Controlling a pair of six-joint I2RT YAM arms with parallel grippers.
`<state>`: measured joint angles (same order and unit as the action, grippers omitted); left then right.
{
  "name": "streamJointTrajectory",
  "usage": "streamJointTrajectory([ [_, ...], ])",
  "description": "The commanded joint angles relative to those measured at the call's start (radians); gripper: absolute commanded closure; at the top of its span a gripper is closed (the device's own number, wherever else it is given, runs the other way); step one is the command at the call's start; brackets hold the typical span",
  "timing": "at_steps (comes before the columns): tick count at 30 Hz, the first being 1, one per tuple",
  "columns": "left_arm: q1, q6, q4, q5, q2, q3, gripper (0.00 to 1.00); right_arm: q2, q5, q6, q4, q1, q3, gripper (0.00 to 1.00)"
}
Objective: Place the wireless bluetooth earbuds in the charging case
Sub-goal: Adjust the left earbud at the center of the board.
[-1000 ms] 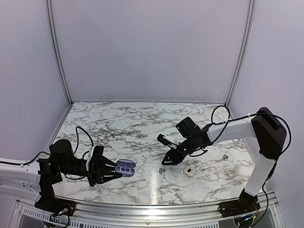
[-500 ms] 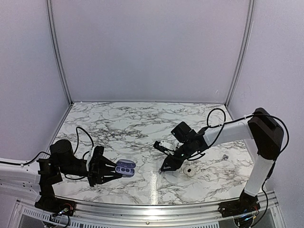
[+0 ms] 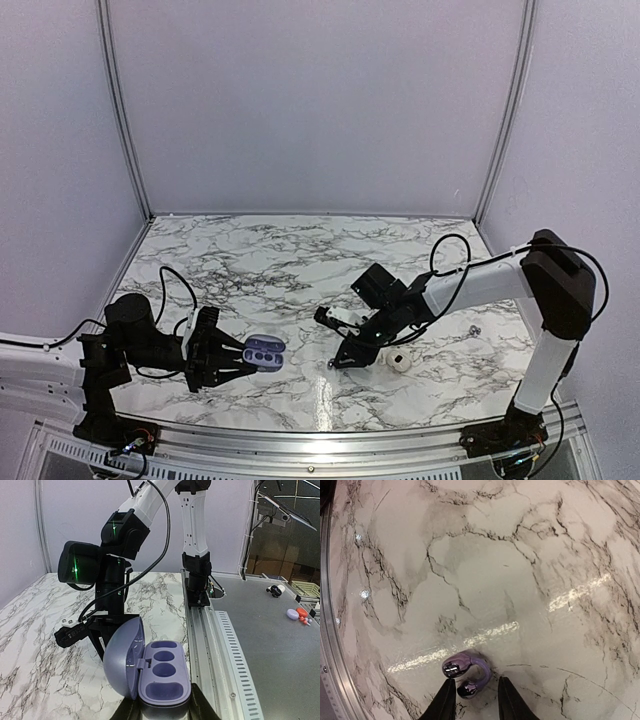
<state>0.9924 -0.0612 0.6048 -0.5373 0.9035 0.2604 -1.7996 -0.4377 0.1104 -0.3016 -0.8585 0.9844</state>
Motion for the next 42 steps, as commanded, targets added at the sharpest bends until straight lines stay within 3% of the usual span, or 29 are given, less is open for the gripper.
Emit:
streamJointTrajectory([
  [1,0.006,-0.008,0.004,0.012,-0.012,0.008,0.94,0.005,-0.009,0.018,-0.020,-0.017,-0.013,0.71],
  [23,0.006,-0.004,-0.002,0.035,-0.006,0.015,0.95,0.111,-0.022,-0.061,0.007,-0.038,-0.081,0.95],
  [28,0.006,-0.005,-0.004,0.037,-0.009,0.016,0.95,0.171,-0.028,-0.085,0.008,-0.053,-0.111,0.91],
  [34,0.006,-0.003,-0.005,0.031,-0.007,0.017,0.95,0.118,0.060,-0.106,0.053,-0.043,-0.036,0.73],
  [42,0.006,0.000,-0.006,0.034,-0.025,0.015,0.95,0.021,0.105,-0.048,0.055,-0.039,0.024,0.71],
])
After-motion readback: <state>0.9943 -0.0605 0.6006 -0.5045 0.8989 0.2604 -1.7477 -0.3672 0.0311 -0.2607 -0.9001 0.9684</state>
